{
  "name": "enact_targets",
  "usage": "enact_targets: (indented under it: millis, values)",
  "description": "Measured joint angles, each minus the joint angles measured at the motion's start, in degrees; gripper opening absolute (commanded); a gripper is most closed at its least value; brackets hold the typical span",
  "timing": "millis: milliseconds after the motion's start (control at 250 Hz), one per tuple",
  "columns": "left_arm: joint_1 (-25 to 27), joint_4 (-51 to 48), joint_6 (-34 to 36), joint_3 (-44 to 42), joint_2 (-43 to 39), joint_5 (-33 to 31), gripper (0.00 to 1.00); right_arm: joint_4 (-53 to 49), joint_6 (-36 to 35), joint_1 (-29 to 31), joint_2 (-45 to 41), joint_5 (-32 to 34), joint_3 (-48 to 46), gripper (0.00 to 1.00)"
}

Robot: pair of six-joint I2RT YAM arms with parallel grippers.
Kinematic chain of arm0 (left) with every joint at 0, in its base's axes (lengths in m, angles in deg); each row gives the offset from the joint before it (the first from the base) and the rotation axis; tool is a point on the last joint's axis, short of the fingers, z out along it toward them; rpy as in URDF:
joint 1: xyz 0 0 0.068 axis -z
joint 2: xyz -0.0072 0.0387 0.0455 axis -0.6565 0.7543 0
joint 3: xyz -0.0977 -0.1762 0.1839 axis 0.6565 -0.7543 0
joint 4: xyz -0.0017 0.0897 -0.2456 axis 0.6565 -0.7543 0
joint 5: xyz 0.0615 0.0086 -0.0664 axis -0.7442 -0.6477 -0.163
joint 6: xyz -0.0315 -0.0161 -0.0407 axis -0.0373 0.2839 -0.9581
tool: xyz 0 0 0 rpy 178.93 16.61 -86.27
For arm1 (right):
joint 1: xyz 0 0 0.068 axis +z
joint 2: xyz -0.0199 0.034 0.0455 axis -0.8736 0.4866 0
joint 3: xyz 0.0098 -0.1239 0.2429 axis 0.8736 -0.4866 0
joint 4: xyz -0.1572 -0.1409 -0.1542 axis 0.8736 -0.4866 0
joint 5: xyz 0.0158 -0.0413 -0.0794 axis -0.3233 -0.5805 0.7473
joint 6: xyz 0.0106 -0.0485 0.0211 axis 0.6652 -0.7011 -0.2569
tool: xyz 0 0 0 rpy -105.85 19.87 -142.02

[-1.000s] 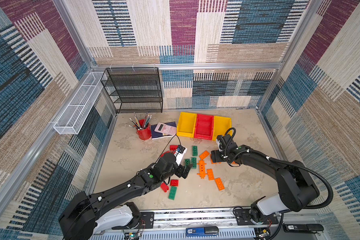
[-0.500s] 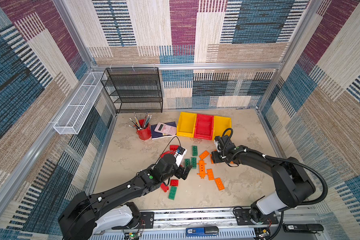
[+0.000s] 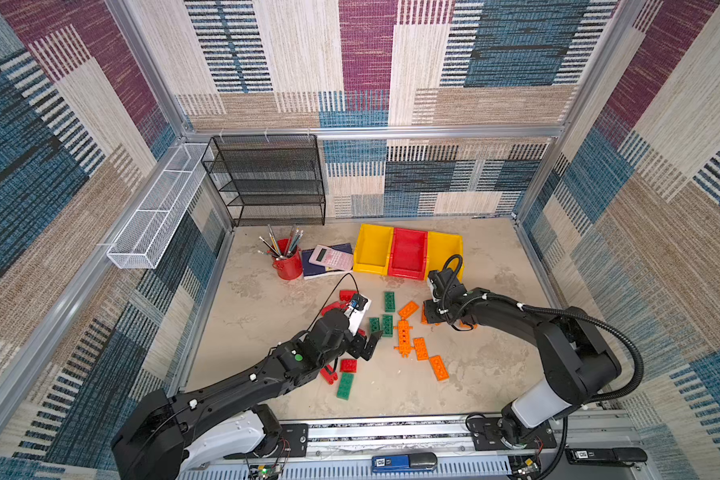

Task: Sort the legos into containers by color
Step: 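Lower the right gripper and grasp an orange 2x3 brick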

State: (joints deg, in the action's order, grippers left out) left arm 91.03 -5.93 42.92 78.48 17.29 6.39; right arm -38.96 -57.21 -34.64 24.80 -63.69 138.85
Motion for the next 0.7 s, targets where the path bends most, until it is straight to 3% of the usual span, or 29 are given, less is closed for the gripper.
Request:
enact_targets:
  millis: [700]
  values:
    - [0.00,-0.92,0.66,1.99,0.48,-0.17,0.99,-0.96,0.52,-0.11,-0.35,1.44,3.54,0.40]
